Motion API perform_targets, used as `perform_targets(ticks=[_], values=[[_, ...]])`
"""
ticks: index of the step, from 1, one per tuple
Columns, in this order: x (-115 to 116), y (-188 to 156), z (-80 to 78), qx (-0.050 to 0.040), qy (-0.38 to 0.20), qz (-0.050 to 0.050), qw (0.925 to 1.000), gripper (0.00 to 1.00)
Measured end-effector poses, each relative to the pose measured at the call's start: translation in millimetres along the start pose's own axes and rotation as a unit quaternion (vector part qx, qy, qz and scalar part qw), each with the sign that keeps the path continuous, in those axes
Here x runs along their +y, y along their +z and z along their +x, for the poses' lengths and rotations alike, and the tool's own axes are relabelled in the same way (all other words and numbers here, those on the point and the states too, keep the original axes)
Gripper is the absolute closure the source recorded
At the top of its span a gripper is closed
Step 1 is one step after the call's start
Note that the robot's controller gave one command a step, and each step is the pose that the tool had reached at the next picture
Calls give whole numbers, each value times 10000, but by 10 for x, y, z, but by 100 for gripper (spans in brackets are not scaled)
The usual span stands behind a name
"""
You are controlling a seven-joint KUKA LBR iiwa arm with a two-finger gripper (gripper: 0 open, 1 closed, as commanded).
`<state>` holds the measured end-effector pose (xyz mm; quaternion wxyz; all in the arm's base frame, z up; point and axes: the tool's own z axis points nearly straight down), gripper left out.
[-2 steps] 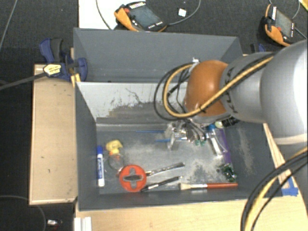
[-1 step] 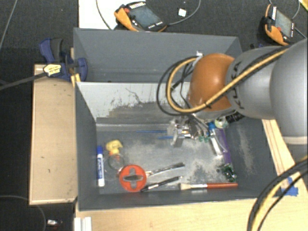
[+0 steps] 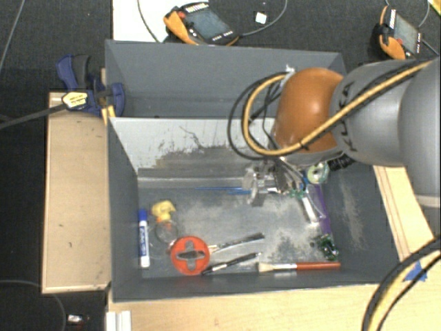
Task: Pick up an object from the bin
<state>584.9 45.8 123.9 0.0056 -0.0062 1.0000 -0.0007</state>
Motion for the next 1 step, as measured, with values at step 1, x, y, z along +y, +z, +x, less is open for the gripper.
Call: perform_targets(ticks=[1], values=[[0, -285, 4, 13, -12, 0, 10000, 100]])
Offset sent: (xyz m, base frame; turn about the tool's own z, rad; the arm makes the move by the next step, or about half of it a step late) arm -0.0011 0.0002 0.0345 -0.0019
